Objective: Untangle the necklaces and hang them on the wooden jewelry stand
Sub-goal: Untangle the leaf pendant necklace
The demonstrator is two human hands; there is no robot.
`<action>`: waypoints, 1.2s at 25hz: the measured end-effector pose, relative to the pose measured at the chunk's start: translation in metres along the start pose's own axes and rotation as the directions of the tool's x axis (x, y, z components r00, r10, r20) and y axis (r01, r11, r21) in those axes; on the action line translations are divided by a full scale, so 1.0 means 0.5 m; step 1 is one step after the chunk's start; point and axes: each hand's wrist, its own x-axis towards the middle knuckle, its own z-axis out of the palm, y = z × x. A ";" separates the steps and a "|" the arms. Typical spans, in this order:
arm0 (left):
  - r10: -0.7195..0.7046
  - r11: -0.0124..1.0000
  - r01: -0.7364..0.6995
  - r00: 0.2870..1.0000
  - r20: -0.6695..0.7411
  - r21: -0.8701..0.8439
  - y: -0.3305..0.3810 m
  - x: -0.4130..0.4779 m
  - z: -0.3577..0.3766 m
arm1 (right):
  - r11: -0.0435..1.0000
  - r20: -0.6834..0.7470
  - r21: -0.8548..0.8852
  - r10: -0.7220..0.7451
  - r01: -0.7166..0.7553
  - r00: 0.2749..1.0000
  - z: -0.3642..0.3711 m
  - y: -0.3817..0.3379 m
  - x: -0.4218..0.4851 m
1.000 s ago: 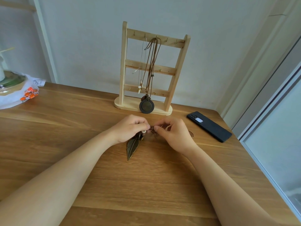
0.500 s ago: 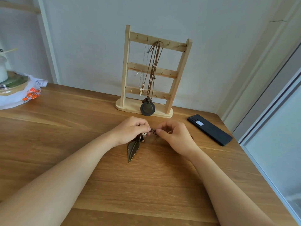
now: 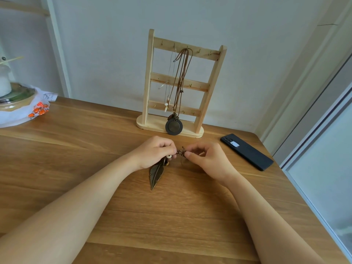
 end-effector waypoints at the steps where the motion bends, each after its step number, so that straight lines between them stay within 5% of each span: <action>1: -0.001 1.000 0.001 1.000 0.005 0.006 0.000 0.000 0.001 | 1.000 0.012 -0.008 -0.006 0.006 1.000 0.005 -0.001 -0.001; 7: -0.008 0.996 0.006 1.000 0.024 0.088 -0.003 0.004 0.002 | 0.946 -0.026 0.318 0.081 -0.068 0.996 0.012 -0.016 -0.005; 11: -0.017 0.988 0.009 0.999 0.049 0.156 -0.001 0.002 0.005 | 0.935 -0.025 0.343 0.107 -0.092 0.994 0.020 -0.019 -0.008; 16: 0.014 0.998 -0.007 0.995 -0.095 0.064 0.009 -0.001 0.010 | 1.000 0.074 -0.013 0.025 -0.024 0.997 0.000 -0.013 -0.010; 19: 0.020 0.998 -0.017 0.998 -0.052 0.064 0.010 -0.004 0.018 | 0.972 0.065 -0.230 -0.042 0.056 0.997 0.015 -0.020 -0.014; 21: 0.021 0.996 -0.018 0.999 -0.026 0.082 0.007 -0.002 0.015 | 0.995 -0.045 -0.098 -0.011 0.007 0.999 0.014 -0.028 -0.011; 23: 0.016 0.993 -0.015 1.000 -0.008 0.119 0.005 0.000 0.014 | 0.964 -0.105 0.260 0.084 -0.055 0.991 0.011 -0.036 -0.010; 25: 0.023 0.987 -0.022 1.000 -0.007 0.161 0.004 0.001 0.016 | 0.841 0.017 0.525 0.146 -0.133 0.989 0.016 -0.043 -0.015; 27: 0.032 0.987 -0.025 0.999 -0.041 0.158 0.006 -0.001 0.012 | 0.897 0.134 0.396 0.158 -0.199 0.978 0.018 -0.041 -0.014; 30: 0.012 0.999 -0.008 0.992 -0.127 0.035 0.010 -0.001 -0.002 | 0.969 0.075 -0.200 0.166 -0.148 0.983 0.004 -0.030 -0.007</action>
